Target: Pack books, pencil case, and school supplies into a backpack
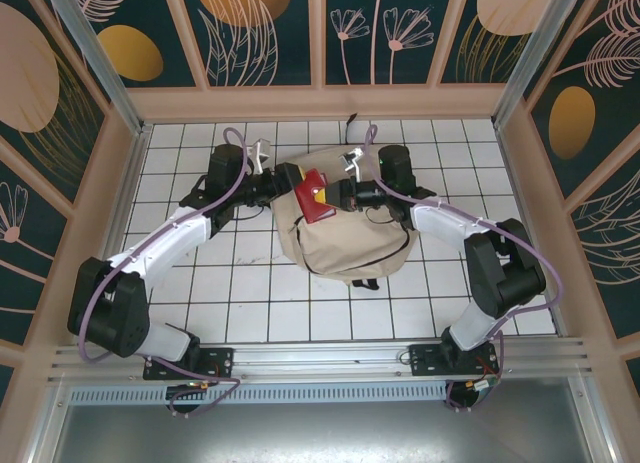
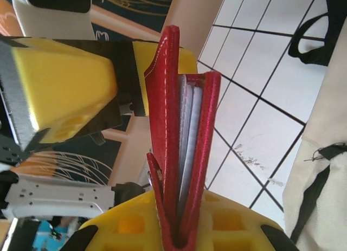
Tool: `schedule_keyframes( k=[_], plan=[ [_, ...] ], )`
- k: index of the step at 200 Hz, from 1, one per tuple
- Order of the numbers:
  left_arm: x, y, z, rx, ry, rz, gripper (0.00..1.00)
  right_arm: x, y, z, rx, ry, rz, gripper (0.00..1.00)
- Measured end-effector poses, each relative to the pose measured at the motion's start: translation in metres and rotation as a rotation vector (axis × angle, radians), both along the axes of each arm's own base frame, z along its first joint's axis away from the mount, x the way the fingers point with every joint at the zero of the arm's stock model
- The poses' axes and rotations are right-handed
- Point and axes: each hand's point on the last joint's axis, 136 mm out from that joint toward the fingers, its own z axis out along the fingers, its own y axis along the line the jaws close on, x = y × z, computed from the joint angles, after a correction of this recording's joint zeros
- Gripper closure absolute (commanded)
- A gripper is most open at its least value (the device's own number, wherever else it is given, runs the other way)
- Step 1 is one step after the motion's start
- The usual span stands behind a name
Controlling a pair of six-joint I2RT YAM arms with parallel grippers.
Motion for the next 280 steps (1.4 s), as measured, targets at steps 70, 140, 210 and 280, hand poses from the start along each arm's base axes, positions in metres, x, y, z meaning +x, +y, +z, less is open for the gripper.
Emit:
schedule_keyframes(
  k=[70,140,210,280],
  plan=[
    [-0.012,-0.016,-0.005,-0.121,0.02,-0.077,0.18,0.008,-0.011,-0.001,0.053,0.087,-0.07,0.9],
    [0.0,-0.036,-0.021,0.029,-0.011,-0.072,0.18,0.016,-0.079,-0.004,0.031,0.132,-0.32,0.89],
    [0.012,-0.067,-0.056,0.231,-0.028,-0.098,0.18,-0.023,-0.129,-0.071,-0.076,0.336,-0.466,0.89],
    [0.017,-0.058,-0.08,0.31,0.012,-0.06,0.16,-0.024,-0.13,-0.109,-0.114,0.47,-0.487,0.9]
  ],
)
